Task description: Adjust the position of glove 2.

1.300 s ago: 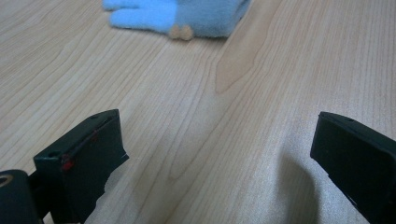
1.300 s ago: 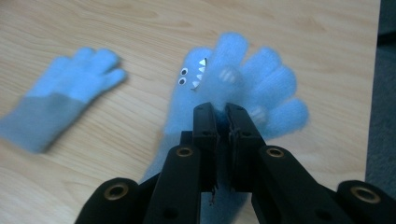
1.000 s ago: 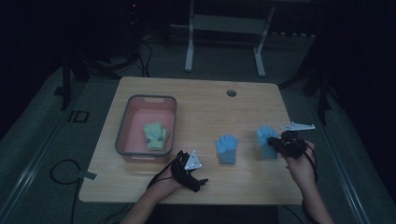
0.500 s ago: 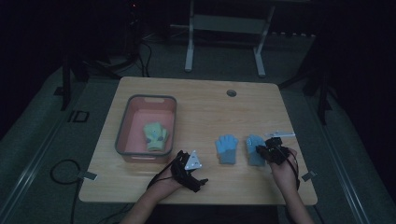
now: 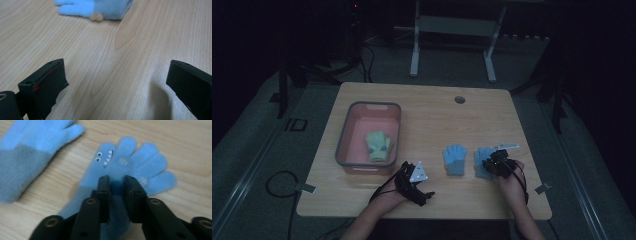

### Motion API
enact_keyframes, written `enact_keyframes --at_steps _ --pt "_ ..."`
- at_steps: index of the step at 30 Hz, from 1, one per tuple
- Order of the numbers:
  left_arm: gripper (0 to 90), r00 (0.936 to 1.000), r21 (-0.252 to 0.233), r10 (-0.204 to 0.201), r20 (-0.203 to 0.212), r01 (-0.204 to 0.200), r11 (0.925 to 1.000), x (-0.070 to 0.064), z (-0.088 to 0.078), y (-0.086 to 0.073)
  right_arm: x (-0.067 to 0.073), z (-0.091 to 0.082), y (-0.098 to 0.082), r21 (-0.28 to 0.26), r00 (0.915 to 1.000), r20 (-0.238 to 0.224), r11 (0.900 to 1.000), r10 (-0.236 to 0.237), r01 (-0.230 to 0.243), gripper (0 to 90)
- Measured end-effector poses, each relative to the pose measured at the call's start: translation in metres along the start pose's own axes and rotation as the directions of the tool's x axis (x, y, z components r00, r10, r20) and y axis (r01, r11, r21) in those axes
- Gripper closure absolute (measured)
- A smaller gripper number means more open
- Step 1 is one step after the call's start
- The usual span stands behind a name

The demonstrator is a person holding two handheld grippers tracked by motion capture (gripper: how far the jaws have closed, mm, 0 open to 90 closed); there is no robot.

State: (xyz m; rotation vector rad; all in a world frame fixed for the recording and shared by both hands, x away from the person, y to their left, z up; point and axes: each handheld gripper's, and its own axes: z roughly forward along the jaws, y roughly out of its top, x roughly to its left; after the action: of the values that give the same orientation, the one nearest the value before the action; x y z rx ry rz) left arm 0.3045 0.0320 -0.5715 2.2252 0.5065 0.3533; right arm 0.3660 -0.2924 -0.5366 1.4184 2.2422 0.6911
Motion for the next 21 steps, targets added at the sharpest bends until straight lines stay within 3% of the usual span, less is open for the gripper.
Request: enact_keyframes --at_steps 2,5,12,16,19,21 --pt "3.0 1.0000 0.000 0.004 -0.001 -0.004 1.0000 0.000 0.000 0.000 0.000 -0.001 0.000 -0.005 0.9984 -0.004 0.998 -0.057 0.057 64.7" --pt "3.0 1.0000 0.003 0.000 0.001 0.000 1.0000 0.000 0.000 0.000 -0.004 -0.005 0.001 -0.014 0.9947 -0.035 0.995 -0.097 0.096 61.1" --pt "3.0 1.0000 0.009 0.001 0.000 -0.001 1.0000 0.000 0.001 0.000 -0.021 -0.015 0.005 -0.034 0.9812 -0.133 0.990 -0.140 0.136 57.1" --pt "3.0 1.0000 0.007 0.001 0.001 -0.001 1.0000 0.000 0.000 0.000 -0.028 -0.016 0.007 -0.039 0.9590 -0.205 0.981 -0.196 0.192 57.6" --pt "3.0 1.0000 0.007 -0.001 0.002 0.001 1.0000 0.001 0.000 0.000 -0.031 -0.013 0.009 -0.038 0.9449 -0.224 0.971 -0.239 0.236 57.6" --pt "3.0 1.0000 0.007 -0.001 0.002 0.001 1.0000 0.000 0.000 0.000 -0.031 -0.012 0.009 -0.038 0.9456 -0.221 0.971 -0.239 0.237 57.5"
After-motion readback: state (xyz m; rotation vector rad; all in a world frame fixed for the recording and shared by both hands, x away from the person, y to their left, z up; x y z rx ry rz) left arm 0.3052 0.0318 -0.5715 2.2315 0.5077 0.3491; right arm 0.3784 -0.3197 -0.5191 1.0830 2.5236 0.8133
